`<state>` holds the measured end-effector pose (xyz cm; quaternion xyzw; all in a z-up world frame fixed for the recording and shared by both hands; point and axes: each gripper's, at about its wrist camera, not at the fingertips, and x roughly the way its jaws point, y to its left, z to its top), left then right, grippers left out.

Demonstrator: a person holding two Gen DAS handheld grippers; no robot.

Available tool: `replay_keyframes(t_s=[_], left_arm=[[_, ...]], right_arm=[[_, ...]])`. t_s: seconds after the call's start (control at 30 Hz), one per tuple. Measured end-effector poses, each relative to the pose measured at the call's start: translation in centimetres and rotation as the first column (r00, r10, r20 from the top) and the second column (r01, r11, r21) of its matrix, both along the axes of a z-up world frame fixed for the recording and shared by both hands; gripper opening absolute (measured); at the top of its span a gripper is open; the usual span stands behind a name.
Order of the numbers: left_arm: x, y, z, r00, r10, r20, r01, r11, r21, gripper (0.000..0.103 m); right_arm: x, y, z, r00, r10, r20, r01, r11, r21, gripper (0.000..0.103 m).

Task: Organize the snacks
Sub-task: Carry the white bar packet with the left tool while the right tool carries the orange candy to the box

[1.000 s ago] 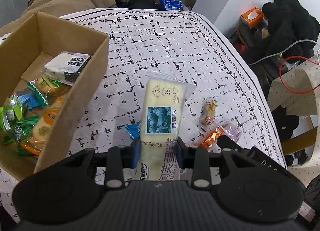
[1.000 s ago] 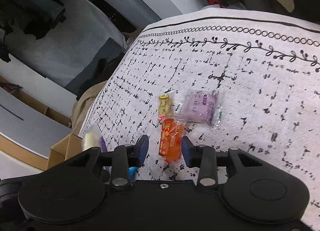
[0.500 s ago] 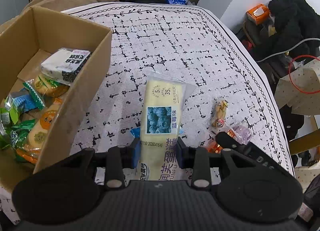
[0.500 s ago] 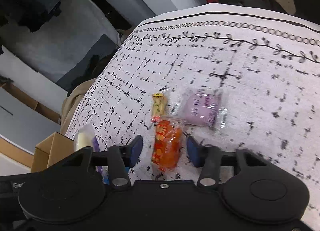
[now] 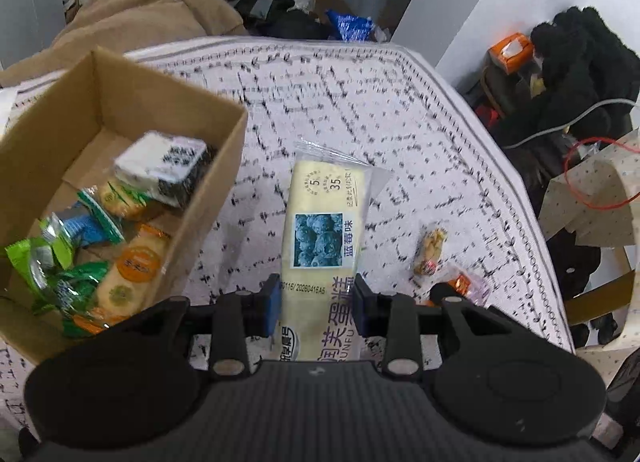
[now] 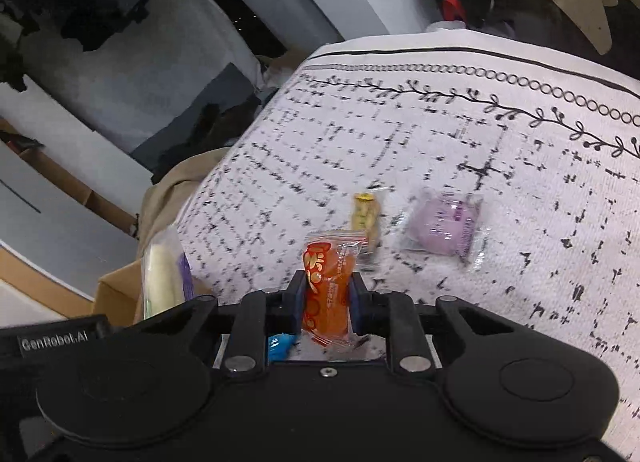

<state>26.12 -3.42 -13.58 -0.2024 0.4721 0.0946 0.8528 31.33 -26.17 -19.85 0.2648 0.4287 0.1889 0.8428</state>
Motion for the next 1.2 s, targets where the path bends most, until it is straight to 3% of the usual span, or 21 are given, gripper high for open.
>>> replay_keyframes(t_s=[0.6, 0.93, 1.2], left_arm=[[-2.7, 7.0, 4.3, 0.991, 0.125, 0.053, -0.126, 0.992, 0.01, 0.035], [-2.9, 12.4, 5.0, 0.976, 0.214, 0.049, -0.214, 0.977, 0.009, 0.035], [-2.3, 15.1, 5.7, 0.976, 0.213, 0.035, -0.214, 0.977, 0.013, 0.035]], right_arm=[[-2.6, 3.7, 5.6, 0.987, 0.082, 0.14, -0.092, 0.993, 0.067, 0.021], [-3.0, 6.6, 6.1, 0.979, 0.145, 0.144, -0.157, 0.984, 0.078, 0.021], [-2.9, 9.6, 6.5, 0.975, 0.192, 0.116, -0.207, 0.969, 0.135, 0.021]])
